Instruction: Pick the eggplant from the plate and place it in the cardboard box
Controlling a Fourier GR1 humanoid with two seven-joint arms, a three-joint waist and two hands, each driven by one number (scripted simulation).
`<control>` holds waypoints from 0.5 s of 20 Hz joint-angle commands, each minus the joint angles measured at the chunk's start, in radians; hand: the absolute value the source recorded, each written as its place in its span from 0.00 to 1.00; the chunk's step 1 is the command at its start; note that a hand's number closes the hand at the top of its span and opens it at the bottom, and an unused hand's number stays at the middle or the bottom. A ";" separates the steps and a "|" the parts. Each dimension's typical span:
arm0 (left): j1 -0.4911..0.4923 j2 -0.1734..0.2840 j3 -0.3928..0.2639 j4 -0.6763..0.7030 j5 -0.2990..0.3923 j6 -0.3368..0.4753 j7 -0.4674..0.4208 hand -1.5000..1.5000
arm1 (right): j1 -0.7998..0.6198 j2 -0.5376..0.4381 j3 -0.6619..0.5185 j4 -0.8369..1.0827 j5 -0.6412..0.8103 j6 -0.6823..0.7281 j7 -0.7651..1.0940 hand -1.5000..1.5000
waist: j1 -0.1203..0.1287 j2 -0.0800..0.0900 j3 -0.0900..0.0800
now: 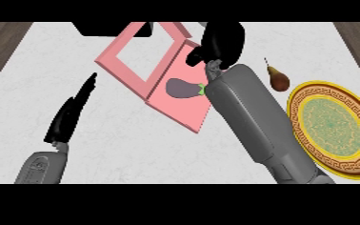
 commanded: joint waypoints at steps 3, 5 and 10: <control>0.006 -0.019 -0.014 0.009 -0.028 0.029 -0.018 0.50 | 0.034 0.006 -0.060 -0.056 -0.057 -0.303 -0.039 0.00 | 0.005 0.001 0.000; 0.030 -0.029 -0.012 0.024 -0.019 0.029 -0.038 0.50 | 0.070 0.006 -0.095 -0.069 -0.080 -0.389 -0.057 0.00 | 0.002 0.002 0.000; 0.032 -0.020 -0.010 -0.044 -0.018 0.025 0.011 0.50 | 0.141 0.006 -0.143 -0.152 -0.082 -0.547 -0.110 0.00 | -0.009 -0.003 0.000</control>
